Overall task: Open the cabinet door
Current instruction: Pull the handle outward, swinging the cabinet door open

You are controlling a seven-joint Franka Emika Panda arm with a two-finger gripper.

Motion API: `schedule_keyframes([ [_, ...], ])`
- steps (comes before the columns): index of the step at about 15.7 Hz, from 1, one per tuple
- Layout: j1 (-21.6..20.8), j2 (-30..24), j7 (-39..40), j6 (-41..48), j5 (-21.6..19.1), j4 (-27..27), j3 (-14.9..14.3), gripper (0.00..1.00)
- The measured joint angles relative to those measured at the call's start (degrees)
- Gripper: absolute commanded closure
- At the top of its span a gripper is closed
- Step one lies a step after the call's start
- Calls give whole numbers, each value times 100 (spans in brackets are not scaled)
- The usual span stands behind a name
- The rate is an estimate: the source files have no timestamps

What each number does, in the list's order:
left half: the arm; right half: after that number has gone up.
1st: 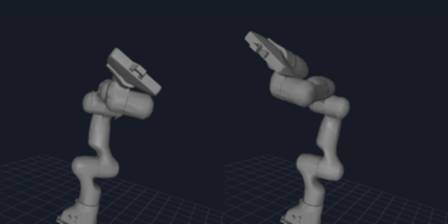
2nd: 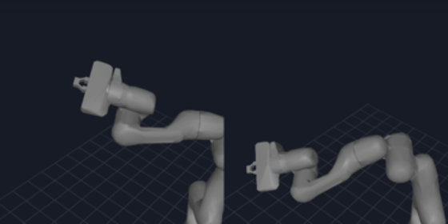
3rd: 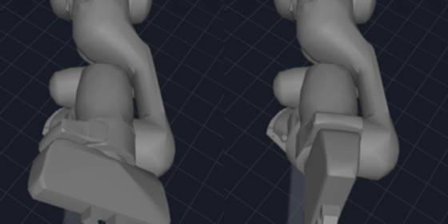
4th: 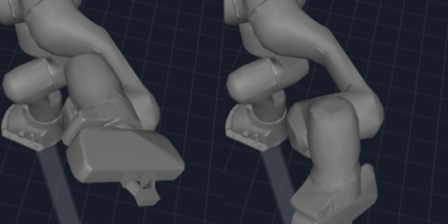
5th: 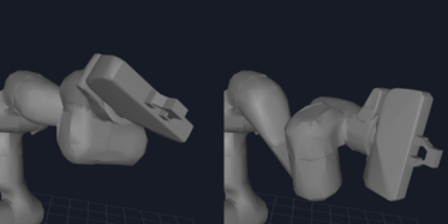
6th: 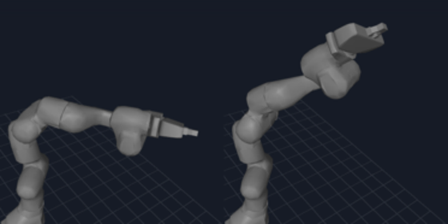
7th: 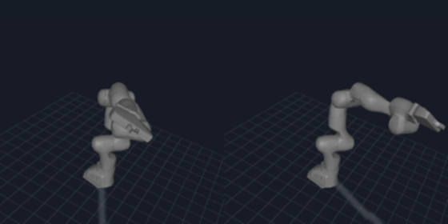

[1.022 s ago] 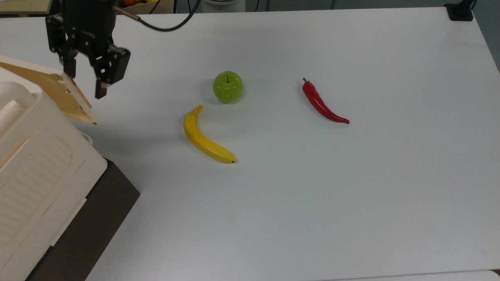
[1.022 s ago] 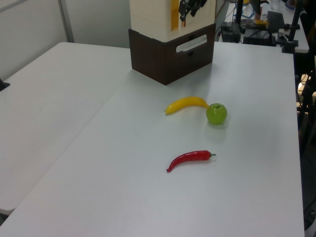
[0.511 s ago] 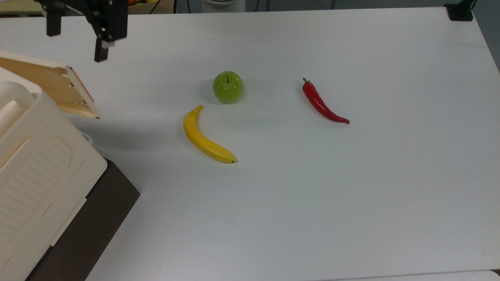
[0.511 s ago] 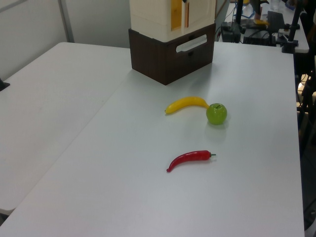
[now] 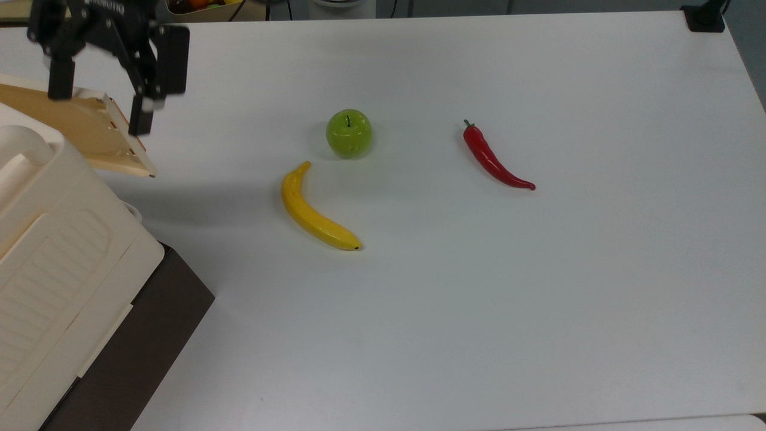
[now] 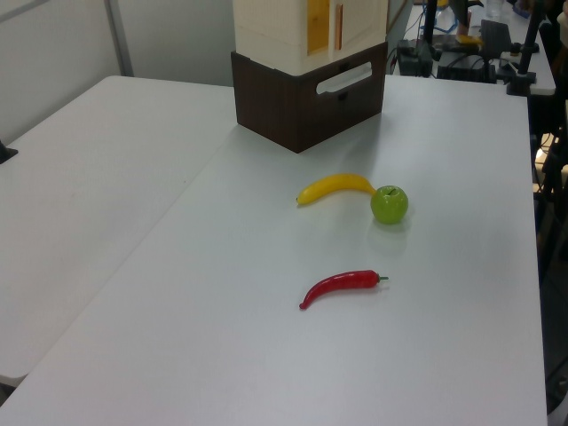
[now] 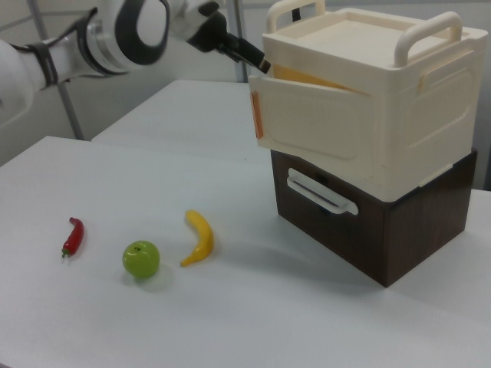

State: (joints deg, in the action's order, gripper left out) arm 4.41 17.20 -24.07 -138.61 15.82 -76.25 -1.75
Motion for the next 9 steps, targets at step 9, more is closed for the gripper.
schedule_keyframes([
  [9,74,-73,252,905,3,24,-34,0],
])
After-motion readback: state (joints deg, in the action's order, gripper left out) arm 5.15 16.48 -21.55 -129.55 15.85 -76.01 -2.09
